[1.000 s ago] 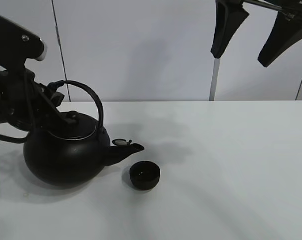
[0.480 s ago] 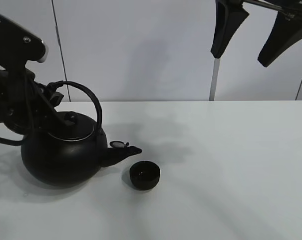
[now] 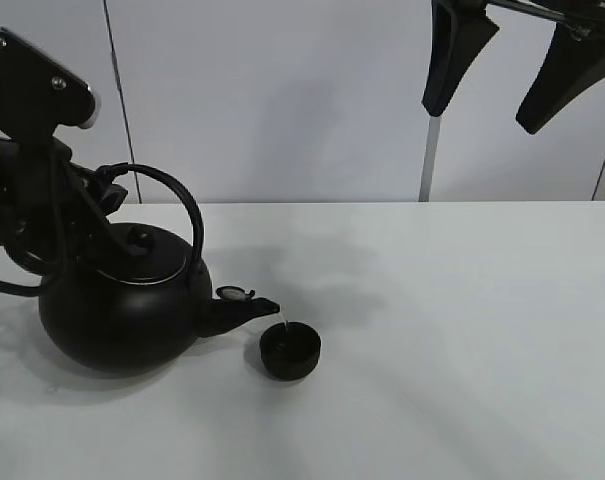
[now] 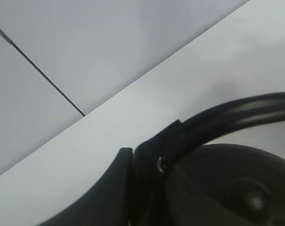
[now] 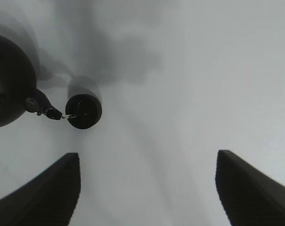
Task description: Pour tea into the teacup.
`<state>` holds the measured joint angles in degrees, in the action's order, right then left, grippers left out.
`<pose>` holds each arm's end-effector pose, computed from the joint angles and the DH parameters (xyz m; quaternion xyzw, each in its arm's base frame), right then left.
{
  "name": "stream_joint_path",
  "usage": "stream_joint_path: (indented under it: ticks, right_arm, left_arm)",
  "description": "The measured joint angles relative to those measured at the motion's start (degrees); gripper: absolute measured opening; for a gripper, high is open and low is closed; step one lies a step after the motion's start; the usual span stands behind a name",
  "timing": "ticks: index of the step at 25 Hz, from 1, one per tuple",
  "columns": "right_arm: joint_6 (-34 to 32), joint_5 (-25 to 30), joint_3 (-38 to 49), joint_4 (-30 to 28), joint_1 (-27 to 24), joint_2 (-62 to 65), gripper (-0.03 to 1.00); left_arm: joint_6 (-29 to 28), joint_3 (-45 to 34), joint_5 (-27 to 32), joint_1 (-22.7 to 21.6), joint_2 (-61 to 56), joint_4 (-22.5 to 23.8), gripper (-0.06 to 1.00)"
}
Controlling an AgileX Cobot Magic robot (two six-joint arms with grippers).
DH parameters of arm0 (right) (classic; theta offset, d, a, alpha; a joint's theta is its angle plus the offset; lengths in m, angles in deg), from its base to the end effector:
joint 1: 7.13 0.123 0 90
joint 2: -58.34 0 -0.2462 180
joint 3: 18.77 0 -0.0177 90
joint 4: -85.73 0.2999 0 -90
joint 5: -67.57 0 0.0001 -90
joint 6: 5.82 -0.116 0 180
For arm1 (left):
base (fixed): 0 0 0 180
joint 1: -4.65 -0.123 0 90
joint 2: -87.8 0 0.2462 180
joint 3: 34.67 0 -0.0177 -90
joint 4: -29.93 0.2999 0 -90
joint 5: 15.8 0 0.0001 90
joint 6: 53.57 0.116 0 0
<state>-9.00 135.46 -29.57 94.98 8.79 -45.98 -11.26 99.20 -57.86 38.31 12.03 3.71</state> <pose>0.3783 0.1259 0.2522 -0.0914 0.9796 0.1042 0.1457 0.2915 -0.1529 0.0693 0.3081 0.7610 0.0675 0.5669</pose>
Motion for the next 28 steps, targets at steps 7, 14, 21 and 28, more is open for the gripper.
stream_joint_path:
  ticks: [7, 14, 21, 28]
  right_arm:
    - [0.0, 0.0, 0.0, 0.0, 0.0, 0.0, 0.55]
    - [0.0, 0.0, 0.0, 0.0, 0.0, 0.0, 0.55]
    - [0.0, 0.1, 0.0, 0.0, 0.0, 0.0, 0.55]
    - [0.0, 0.1, 0.0, 0.0, 0.0, 0.0, 0.55]
  left_arm:
    - [0.4, 0.0, 0.0, 0.0, 0.0, 0.0, 0.10]
    - [0.5, 0.0, 0.0, 0.0, 0.0, 0.0, 0.10]
    - [0.5, 0.0, 0.0, 0.0, 0.0, 0.0, 0.10]
    - [0.5, 0.0, 0.0, 0.0, 0.0, 0.0, 0.10]
